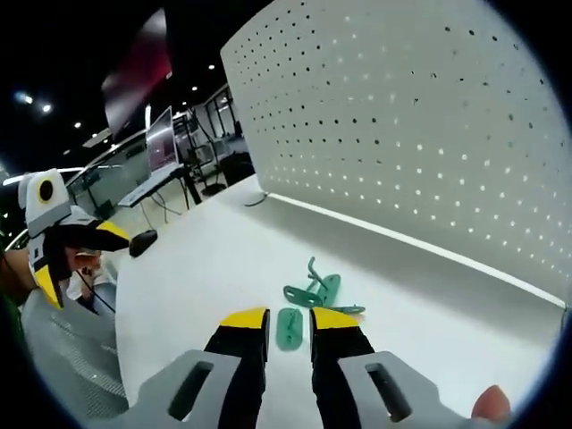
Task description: Insert the hook assembly into the mounting plate slot until the hook locks in place.
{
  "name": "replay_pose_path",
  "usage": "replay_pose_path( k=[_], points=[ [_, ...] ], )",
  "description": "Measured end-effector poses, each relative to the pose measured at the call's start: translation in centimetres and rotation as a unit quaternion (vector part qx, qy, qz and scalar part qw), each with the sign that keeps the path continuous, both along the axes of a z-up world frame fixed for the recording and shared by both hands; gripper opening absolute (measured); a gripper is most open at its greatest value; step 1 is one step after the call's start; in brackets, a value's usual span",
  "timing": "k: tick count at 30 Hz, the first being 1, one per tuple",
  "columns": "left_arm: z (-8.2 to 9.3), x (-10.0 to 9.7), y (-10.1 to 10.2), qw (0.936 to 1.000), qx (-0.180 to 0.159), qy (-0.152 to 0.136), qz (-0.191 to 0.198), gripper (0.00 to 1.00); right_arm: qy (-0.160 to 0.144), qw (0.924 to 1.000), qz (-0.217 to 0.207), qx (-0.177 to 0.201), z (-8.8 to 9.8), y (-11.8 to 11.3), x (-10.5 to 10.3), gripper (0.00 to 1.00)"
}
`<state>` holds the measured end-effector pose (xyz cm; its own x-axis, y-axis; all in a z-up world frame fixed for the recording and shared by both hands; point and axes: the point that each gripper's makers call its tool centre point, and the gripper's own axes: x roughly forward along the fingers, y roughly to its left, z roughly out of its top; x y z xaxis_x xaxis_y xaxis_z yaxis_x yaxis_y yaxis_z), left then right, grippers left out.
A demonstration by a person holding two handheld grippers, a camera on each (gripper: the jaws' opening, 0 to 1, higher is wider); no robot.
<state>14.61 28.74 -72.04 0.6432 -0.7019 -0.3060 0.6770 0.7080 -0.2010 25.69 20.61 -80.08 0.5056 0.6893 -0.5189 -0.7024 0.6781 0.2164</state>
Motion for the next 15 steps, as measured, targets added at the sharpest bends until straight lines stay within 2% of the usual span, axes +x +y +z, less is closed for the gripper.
replay_pose_path(
  k=[15],
  points=[
    [-0.1, -0.1, -0.1, 0.9999, -0.006, 0.007, -0.005, 0.58, 0.01, 0.9999, -0.001, -0.01, -1.4, 0.2, 0.6, 0.12]
  ],
)
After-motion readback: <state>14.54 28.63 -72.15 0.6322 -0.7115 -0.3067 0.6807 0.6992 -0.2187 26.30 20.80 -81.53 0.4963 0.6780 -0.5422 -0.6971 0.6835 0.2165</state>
